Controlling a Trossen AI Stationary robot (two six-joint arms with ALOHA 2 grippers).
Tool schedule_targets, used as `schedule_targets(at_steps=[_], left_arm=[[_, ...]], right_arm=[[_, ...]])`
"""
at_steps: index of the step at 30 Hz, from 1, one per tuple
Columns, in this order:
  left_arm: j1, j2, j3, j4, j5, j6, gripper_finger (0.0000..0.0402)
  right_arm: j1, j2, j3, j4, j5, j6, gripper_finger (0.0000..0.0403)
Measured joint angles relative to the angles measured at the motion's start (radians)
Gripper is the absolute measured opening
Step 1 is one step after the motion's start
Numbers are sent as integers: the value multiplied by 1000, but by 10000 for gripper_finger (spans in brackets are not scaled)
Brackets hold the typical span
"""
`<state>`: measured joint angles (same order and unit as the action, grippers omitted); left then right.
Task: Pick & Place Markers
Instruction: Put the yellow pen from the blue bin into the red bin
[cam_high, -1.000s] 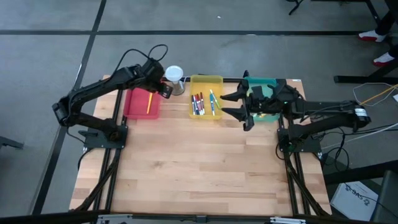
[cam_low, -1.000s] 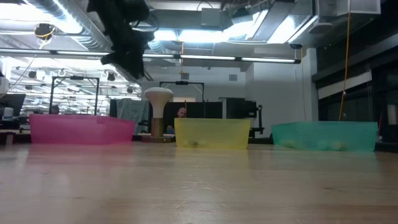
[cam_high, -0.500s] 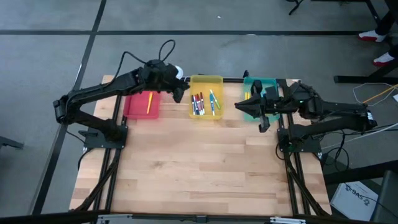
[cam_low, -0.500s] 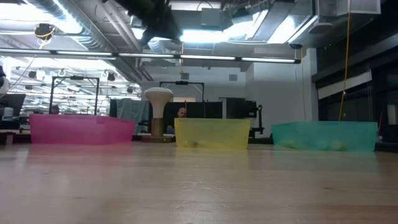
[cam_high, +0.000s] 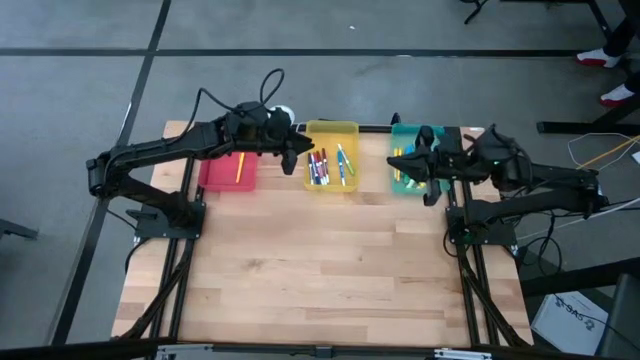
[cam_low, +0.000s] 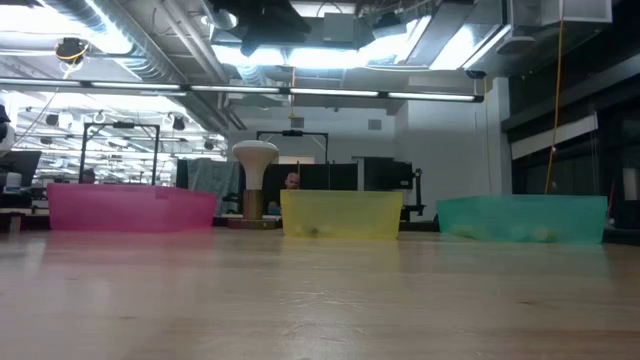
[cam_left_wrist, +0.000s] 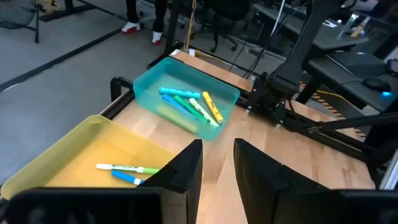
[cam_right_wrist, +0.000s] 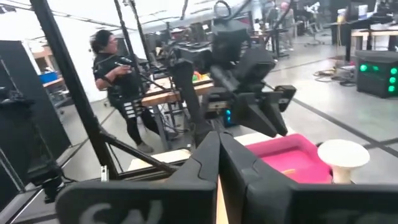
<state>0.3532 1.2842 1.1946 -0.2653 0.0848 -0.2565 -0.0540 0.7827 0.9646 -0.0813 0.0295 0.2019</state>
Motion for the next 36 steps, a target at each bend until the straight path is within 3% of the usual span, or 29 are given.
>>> schedule_targets(at_steps=[8,14,19,28,36], left_arm=[[0,0,0,0,13,-34,86],[0,0,0,0,13,-36,86],[0,0,0,0,12,-36,86],[0,0,0,-1,12,-36,86],[0,0,0,-2,12,-36,86]], right_arm=[[0,54,56,-77,88,58,4],[-9,149,250,-365,262,89,2],[-71,233,421,-626,391,234,2],[-231,350,575,-883,391,459,2],[-389,442,594,-1131,296,581,2]])
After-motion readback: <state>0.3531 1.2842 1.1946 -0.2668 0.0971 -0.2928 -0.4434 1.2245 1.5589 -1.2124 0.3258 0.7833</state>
